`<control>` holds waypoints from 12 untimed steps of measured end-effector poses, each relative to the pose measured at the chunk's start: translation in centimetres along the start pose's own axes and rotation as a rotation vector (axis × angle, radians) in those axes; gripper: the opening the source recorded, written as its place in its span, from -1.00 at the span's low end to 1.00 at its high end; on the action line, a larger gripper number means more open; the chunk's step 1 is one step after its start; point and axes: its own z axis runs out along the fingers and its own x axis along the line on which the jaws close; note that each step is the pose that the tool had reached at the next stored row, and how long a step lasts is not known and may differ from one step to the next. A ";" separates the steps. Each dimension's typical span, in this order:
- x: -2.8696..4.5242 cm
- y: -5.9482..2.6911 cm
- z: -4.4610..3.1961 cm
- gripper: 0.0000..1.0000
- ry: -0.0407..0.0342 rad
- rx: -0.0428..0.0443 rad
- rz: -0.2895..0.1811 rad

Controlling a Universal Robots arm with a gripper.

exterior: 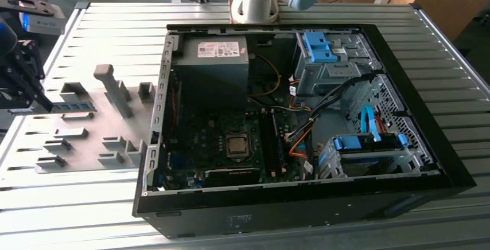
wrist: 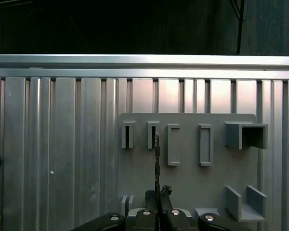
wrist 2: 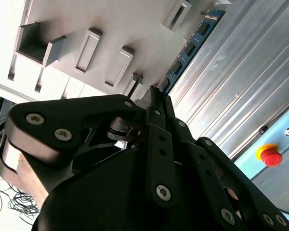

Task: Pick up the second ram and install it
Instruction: 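Pick up the second ram and move it above second insertion slot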

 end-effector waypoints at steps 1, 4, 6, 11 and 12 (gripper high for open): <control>0.00 0.00 -0.12 -0.73 0.0000 0.0001 0.000; 0.00 0.00 -0.50 -0.73 0.0000 0.0001 0.000; 0.01 0.00 -0.74 -0.73 -0.0001 0.0001 0.000; 0.01 0.00 -1.39 -0.73 0.0000 0.0001 0.000; 0.01 0.00 -1.53 -0.73 0.0000 0.0001 0.000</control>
